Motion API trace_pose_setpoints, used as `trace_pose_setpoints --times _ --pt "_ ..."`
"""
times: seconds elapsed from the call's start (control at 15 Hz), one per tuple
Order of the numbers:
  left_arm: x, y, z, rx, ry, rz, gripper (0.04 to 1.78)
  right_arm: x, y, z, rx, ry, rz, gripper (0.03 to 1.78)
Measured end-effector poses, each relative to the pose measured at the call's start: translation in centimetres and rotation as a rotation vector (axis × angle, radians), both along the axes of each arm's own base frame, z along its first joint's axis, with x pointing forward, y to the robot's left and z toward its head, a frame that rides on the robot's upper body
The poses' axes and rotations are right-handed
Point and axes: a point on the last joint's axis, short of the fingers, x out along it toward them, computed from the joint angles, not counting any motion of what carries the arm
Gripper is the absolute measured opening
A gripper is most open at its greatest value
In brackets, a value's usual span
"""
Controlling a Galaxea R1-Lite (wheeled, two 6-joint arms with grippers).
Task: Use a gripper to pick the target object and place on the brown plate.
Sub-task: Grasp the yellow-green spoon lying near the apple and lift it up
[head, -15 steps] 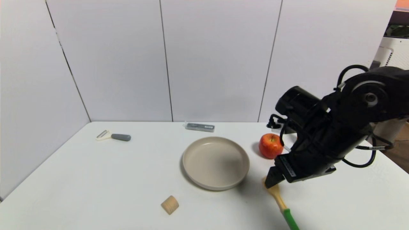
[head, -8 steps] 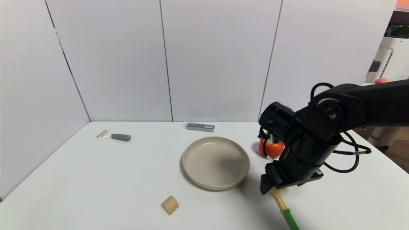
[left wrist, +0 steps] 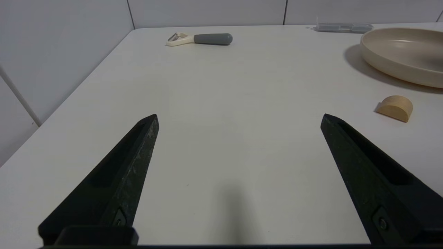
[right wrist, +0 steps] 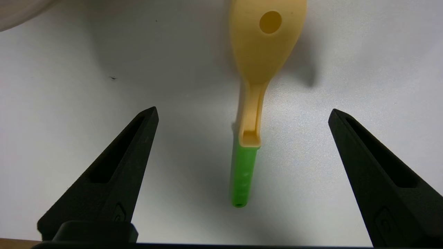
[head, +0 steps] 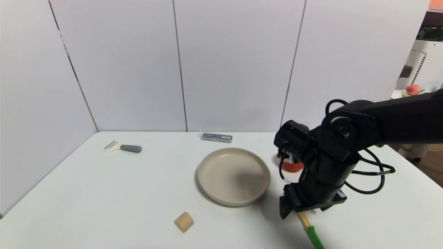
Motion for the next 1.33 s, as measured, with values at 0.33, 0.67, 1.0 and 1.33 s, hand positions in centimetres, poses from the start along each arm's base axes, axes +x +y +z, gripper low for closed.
trace_pose_setpoints --times 0.33,0.67,1.0,1.33 --pt "0.0 0.0 0.0 -0.001 0.0 0.0 1.69 0.1 -0.2 -0.2 -0.025 -0.003 -0.007 1.7" --pt "0.0 0.0 0.0 0.0 0.0 0.0 1.69 0.3 0.0 -0.7 -0.039 -0.022 -0.028 1.7" --pt "0.0 0.0 0.0 -0.001 0.0 0.001 1.69 0.4 0.6 -1.3 -0.056 -0.022 -0.052 1.7" --pt "0.0 0.0 0.0 -0.001 0.0 0.0 1.69 0.0 0.4 -0.9 -0.054 -0.027 -0.053 1.7"
